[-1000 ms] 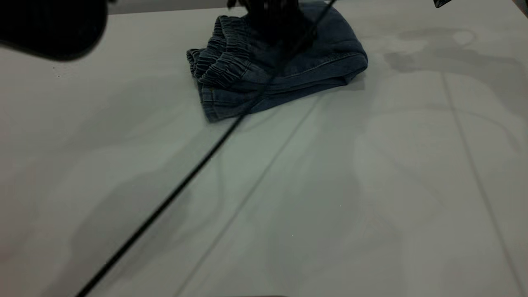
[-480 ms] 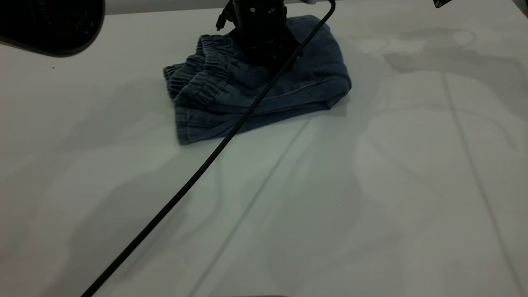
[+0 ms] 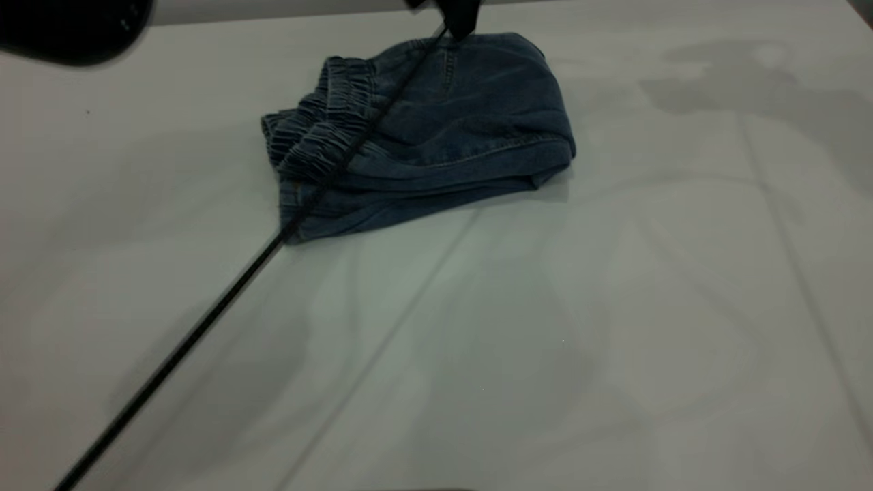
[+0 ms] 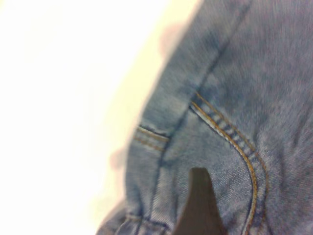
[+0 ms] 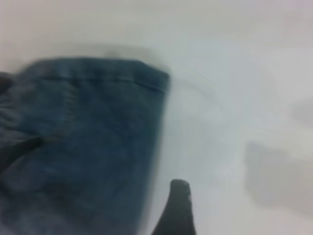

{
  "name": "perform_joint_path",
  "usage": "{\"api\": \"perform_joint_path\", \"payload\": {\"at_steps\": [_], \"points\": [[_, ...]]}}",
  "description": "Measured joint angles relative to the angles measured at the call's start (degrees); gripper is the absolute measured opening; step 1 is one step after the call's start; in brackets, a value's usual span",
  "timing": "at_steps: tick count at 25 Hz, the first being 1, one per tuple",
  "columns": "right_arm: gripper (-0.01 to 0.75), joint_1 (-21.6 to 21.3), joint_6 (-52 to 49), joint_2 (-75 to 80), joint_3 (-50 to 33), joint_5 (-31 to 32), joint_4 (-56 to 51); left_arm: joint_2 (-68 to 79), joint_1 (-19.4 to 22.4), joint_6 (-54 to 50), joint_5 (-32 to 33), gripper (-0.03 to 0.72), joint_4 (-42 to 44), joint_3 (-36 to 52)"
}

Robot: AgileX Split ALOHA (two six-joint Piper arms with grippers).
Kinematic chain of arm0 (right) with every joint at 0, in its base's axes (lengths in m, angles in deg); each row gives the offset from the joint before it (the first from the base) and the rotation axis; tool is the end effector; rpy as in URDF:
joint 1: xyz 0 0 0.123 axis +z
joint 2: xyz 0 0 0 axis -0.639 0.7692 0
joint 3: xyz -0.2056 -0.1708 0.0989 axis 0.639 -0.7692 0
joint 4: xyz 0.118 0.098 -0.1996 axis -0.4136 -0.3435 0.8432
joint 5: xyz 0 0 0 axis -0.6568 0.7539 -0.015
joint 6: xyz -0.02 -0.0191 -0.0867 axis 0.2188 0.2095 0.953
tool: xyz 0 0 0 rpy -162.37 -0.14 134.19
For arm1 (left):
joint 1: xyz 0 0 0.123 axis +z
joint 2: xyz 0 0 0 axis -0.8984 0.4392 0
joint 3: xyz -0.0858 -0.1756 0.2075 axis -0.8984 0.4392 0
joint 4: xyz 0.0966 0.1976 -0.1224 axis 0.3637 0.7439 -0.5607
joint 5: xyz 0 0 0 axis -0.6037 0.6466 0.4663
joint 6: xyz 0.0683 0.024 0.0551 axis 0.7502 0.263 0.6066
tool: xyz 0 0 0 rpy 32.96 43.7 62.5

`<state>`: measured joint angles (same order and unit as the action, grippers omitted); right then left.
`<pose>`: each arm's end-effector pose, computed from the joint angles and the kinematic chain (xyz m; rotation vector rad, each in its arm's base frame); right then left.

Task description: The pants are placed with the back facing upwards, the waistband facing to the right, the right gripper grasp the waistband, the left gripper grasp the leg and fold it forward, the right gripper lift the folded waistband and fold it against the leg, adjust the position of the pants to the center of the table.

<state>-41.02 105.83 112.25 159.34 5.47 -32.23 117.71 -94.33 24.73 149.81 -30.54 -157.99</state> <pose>0.4830 0.0273 0.2366 -0.1275 2.5923 0.5604 0.4906 -0.2813 0.1689 1.1000 2.3908 0.0166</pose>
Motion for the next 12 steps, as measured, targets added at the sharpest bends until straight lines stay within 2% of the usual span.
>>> {"api": "perform_joint_path", "payload": {"at_steps": [8,12], "points": [[0.570,0.0,-5.3,-11.0,3.1,13.7,3.2,-11.9,0.0,-7.6,0.0,0.516,3.1,-0.3],[0.570,0.0,-7.6,-16.3,3.1,15.6,4.9,-18.9,0.0,-10.2,0.0,0.516,4.1,0.6]]}}
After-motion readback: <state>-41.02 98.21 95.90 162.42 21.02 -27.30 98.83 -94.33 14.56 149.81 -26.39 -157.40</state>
